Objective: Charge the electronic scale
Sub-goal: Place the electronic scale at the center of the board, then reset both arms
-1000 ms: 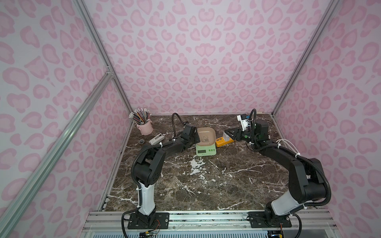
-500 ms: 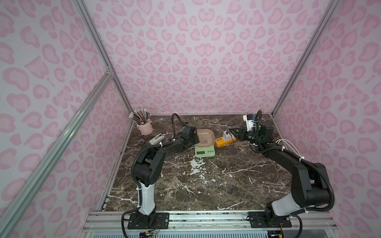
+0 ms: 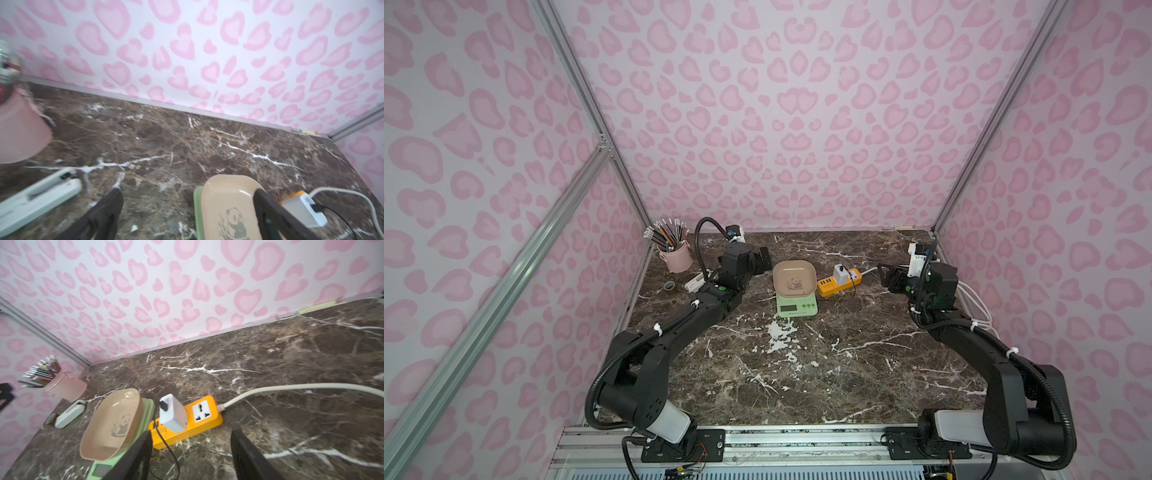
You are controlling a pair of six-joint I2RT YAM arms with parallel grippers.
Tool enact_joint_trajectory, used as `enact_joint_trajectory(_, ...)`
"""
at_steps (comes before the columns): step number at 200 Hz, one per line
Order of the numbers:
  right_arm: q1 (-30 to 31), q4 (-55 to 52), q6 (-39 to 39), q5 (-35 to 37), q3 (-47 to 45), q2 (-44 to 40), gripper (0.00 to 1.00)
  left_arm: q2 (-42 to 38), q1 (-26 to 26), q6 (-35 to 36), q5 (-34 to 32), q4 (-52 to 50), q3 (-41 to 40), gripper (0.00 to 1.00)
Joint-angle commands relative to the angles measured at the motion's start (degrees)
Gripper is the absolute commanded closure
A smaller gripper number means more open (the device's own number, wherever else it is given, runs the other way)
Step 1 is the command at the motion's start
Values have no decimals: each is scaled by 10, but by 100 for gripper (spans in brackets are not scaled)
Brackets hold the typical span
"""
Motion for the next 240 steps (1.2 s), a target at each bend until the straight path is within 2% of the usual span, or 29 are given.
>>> enact_joint_trajectory(1, -7, 46, -20, 103, -21, 0, 27, -53, 19, 67, -131, 119, -66, 4)
enact_joint_trajectory(15, -13, 64, -18, 130, -39, 6, 25, -78, 33, 91, -186, 174, -118, 4)
enact_joint_trajectory(31, -18, 106, -19, 162, -70, 7, 21, -77, 61, 119, -206, 230, -163, 5)
enact_joint_trajectory(37, -18, 126, -18, 180, -82, 8, 7, -72, 72, 116, -213, 240, -175, 5)
enact_joint_trajectory(58, -19, 187, -27, 220, -117, 14, 2, -58, 102, 118, -177, 249, -201, 5)
enact_joint_trajectory(72, -20, 210, -37, 238, -130, 23, 1, -61, 119, 109, -142, 283, -229, 5)
enact_joint_trajectory(86, -21, 250, -35, 262, -145, 33, 1, -68, 125, 134, -116, 375, -281, 5)
enact_joint_trajectory(92, -24, 236, -39, 262, -140, 29, 1, -76, 131, 136, -96, 367, -283, 5)
enact_joint_trajectory(118, -39, 289, -63, 232, -159, 25, 1, -87, 137, 209, -31, 511, -340, 5)
enact_joint_trajectory(143, -52, 309, -71, 189, -167, 24, 1, -77, 141, 239, -7, 498, -330, 5)
enact_joint_trajectory(158, -50, 289, -74, 170, -177, 12, 1, -78, 142, 225, -4, 458, -338, 6)
enact_joint_trajectory(175, -47, 323, -66, 201, -210, 17, 1, -69, 147, 216, 18, 538, -395, 6)
enact_joint_trajectory(200, -32, 405, -81, 206, -242, 64, 1, -65, 151, 253, 42, 609, -415, 6)
enact_joint_trajectory(212, -27, 434, -105, 173, -253, 67, 1, -49, 159, 259, 64, 650, -426, 6)
enact_joint_trajectory(240, -10, 537, -131, 166, -289, 113, 1, 25, 162, 262, 78, 737, -439, 6)
